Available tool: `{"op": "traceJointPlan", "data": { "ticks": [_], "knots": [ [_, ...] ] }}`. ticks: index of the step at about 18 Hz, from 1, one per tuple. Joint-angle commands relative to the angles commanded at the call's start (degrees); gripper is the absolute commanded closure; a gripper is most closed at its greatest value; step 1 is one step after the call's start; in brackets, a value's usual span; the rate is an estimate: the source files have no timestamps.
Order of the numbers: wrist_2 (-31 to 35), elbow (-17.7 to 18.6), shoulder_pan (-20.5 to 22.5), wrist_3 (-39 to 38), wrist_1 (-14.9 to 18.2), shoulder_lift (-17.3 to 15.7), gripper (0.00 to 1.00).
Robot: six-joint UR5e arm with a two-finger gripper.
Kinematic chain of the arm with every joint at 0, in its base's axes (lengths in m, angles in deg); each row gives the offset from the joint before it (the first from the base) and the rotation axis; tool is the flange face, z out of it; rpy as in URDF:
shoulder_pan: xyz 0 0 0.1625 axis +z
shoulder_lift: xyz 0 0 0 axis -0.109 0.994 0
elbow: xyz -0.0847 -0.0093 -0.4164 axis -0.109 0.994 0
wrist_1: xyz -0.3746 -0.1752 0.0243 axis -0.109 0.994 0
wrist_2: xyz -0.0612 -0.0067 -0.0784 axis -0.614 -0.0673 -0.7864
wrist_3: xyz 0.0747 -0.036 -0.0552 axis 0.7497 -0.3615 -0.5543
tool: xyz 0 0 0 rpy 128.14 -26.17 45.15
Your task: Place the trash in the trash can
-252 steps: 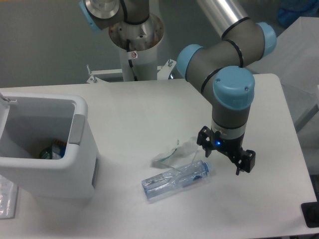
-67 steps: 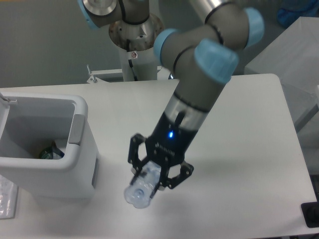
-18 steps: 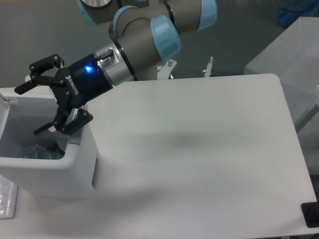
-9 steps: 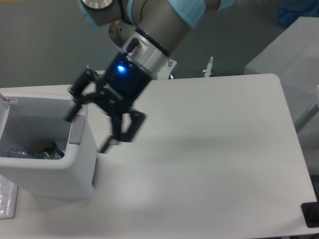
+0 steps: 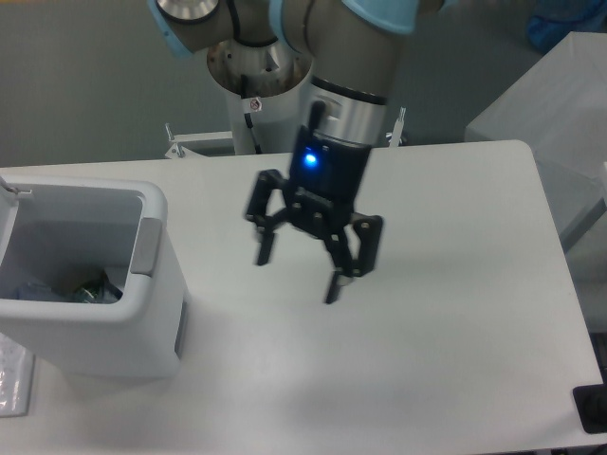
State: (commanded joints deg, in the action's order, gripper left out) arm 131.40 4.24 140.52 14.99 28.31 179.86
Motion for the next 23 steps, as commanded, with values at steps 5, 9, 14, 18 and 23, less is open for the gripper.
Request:
{"op": "traceJointPlan", "data": {
  "ticks": [5, 9, 14, 18, 23],
  "knots": [
    [11.1, 2.1, 0.8, 4.7, 5.7, -0.5, 0.00],
    [16.7, 3.7, 0.8, 6.7, 5.8, -0.8, 0.00],
    [22.6, 3.9, 1.4, 14.5, 6.2, -0.6, 0.00],
    [22.7, 3.9, 1.7, 15.4, 8.3, -0.6, 0.00],
    [22.3, 3.9, 1.9, 15.4, 9.8, -1.1, 0.00]
  ]
}}
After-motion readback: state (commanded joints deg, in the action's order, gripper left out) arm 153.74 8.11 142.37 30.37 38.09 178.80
